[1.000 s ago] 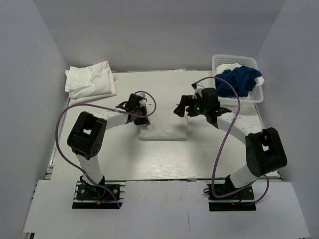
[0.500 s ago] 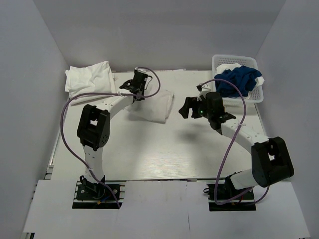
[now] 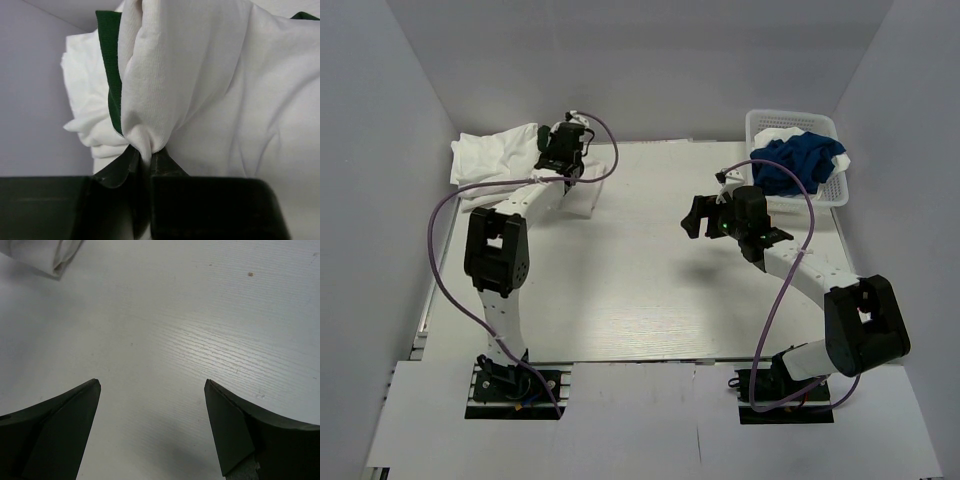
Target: Fold and stack the t-shirts
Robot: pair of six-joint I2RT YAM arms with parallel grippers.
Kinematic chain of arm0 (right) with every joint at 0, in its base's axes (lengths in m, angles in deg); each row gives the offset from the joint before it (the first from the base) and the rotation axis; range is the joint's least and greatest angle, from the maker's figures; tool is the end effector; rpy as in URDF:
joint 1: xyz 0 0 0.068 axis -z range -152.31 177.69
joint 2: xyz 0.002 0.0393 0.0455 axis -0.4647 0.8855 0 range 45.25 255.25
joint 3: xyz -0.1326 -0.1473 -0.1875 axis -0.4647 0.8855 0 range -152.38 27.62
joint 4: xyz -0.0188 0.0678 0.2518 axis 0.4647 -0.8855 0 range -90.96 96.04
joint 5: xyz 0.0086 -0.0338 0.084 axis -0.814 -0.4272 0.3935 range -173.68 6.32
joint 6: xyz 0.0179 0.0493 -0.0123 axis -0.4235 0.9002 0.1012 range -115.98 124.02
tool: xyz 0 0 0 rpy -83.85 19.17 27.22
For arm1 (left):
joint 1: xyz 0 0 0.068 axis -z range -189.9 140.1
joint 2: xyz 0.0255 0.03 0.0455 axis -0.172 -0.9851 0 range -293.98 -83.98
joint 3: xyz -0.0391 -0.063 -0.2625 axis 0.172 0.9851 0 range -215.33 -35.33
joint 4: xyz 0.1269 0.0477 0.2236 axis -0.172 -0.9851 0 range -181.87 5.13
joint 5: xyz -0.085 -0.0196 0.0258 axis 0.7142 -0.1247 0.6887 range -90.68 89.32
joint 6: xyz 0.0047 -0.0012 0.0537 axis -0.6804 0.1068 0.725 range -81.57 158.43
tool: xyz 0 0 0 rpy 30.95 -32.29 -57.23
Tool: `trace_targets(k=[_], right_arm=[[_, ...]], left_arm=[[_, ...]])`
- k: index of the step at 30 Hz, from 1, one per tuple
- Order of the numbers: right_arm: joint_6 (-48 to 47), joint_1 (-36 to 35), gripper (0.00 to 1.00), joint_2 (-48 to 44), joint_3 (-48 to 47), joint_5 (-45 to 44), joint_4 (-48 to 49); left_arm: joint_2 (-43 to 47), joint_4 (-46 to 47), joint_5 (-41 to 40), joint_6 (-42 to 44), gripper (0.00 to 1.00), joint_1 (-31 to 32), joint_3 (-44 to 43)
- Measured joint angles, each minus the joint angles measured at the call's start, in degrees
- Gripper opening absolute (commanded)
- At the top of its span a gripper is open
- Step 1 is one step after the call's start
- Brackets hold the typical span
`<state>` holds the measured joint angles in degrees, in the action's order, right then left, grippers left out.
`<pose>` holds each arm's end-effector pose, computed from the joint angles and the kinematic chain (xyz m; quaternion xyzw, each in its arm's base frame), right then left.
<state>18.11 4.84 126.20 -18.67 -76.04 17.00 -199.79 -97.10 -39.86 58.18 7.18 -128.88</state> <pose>0.2878 0.1262 0.2403 -0.1002 0.8302 0.2257 0.4998 0.4541 -0.1160 0.2563 0.1152 0.8403 0.3068 0.4318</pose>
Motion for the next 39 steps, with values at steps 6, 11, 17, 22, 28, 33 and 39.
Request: trace_targets(k=[6, 11, 17, 22, 28, 33, 39], right_arm=[[-0.02, 0.02, 0.9, 0.04, 0.0, -0.44, 0.0], [-0.02, 0.02, 0.9, 0.17, 0.0, -0.42, -0.07], [-0.02, 0.02, 0.9, 0.17, 0.0, -0.44, -0.07], [-0.02, 0.0, 0.9, 0.17, 0.0, -0.44, -0.13], [-0.02, 0.02, 0.9, 0.2, 0.0, -0.48, -0.35], [-0.07, 0.02, 0.9, 0.74, -0.15, -0.7, -0.46], [-0.66, 0.02, 0.9, 1.77, -0.44, -1.57, -1.05]], left_arm=[[-0.5, -0.04, 0.83, 5.33, 0.0, -3.61, -6.78], [-1.79, -2.03, 0.92, 6.75, 0.0, -4.74, -15.89], [-5.09, -6.32, 0.74, 6.05, 0.0, -5.35, -25.68], [-5.44, -8.33, 0.35, 3.72, 0.0, -6.05, -25.75], [-8.2, -10.16, -0.79, -0.31, 0.0, -9.49, -28.24], [-10.54, -10.64, -0.44, -3.61, 0.0, -13.81, -29.92], [-12.55, -10.36, 1.4, -6.62, 0.0, -18.45, -29.99]])
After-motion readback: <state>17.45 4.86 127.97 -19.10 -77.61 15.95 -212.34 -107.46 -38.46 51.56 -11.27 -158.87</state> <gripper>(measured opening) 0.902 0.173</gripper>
